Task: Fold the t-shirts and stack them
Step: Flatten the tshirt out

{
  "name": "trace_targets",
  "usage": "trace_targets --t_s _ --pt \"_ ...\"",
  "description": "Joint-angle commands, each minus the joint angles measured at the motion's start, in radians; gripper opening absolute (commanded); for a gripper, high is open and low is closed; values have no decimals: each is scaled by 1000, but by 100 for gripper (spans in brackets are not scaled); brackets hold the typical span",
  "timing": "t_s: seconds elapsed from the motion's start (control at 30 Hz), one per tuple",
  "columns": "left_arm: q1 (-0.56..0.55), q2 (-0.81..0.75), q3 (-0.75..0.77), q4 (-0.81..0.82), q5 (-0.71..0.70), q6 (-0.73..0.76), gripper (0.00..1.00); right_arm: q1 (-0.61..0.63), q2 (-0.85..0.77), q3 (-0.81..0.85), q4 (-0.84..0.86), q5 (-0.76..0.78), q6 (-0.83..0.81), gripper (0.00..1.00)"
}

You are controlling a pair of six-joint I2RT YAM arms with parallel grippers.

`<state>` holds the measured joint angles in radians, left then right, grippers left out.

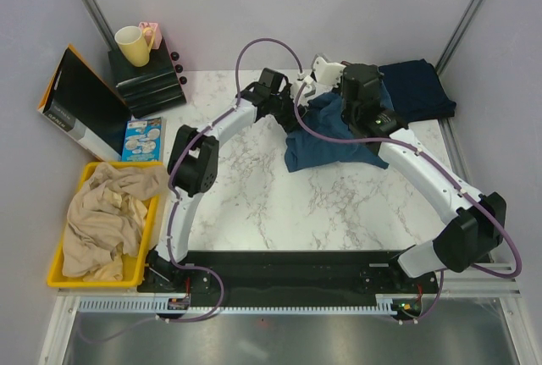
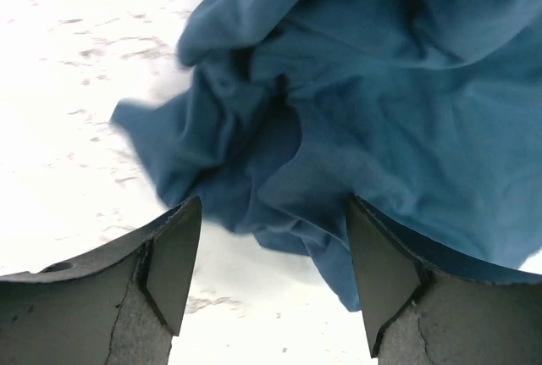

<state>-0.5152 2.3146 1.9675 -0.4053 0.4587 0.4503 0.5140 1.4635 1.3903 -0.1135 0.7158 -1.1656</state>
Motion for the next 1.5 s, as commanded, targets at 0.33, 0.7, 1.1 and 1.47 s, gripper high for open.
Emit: trace_targets --t_s 0.33,0.7,1.1,1.47 --pt "52 -35 12 83 -60 -35 76 -8 -43 -4 15 7 34 0" --pt "47 26 123 39 147 -44 80 -22 -29 -10 14 -1 43 0" --pt "23 61 160 8 167 -18 81 -31 -9 7 15 -9 47 0" --pt "4 152 205 -36 23 47 2 -32 -11 15 14 -4 53 0"
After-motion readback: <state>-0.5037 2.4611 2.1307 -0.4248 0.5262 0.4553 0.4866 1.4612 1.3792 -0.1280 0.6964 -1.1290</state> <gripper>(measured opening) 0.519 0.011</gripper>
